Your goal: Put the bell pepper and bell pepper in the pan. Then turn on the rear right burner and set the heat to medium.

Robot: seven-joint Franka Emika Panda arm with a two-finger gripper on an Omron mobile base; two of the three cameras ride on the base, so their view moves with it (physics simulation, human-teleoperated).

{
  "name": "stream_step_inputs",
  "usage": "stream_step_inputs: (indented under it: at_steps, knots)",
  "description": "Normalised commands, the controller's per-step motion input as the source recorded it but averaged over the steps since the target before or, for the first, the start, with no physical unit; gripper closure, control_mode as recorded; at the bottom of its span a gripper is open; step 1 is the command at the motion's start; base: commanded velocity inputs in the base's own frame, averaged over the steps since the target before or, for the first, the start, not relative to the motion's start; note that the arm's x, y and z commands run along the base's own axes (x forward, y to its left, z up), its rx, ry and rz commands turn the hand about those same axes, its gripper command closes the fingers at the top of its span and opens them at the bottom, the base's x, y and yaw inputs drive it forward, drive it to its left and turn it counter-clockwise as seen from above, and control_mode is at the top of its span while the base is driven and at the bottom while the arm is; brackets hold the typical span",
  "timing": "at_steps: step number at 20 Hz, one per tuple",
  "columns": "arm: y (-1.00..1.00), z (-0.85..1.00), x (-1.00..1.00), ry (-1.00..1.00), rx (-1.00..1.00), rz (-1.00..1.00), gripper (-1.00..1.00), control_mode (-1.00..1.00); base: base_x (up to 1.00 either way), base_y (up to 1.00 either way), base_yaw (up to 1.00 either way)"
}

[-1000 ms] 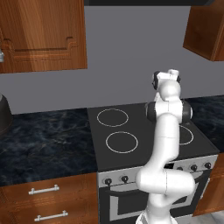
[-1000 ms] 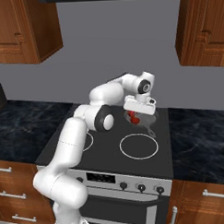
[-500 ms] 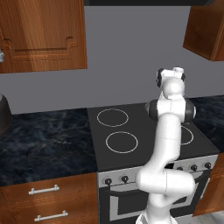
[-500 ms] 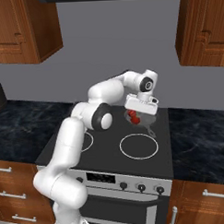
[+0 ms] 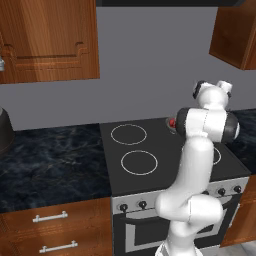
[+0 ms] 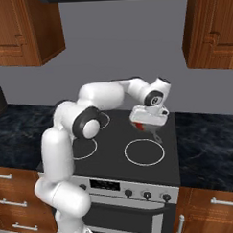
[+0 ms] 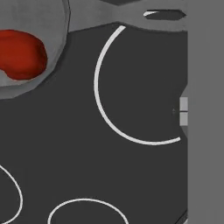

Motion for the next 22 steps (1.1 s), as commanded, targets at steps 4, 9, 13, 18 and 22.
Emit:
stream_step_inputs:
  at_steps: [4, 9, 13, 18, 22]
  knots:
    - [0.33, 0.29, -0.99, -0.43, 0.0, 0.07, 1.0, -1.0, 0.0, 0.0, 0.0]
    - [0.26, 0.37, -0.75, -0.2, 0.0, 0.06, 1.0, -1.0, 0.0, 0.0, 0.0]
    - [0.02, 0.27, -0.43, -0.03, 0.0, -0.01, 1.0, -1.0, 0.0, 0.0, 0.0]
    - [0.08, 0.04, -0.19, 0.0, -0.01, -0.03, -1.0, -1.0, 0.0, 0.0, 0.0]
    - [0.0, 0.01, -0.19, 0.0, 0.0, -0.04, -1.0, -1.0, 0.0, 0.0, 0.0]
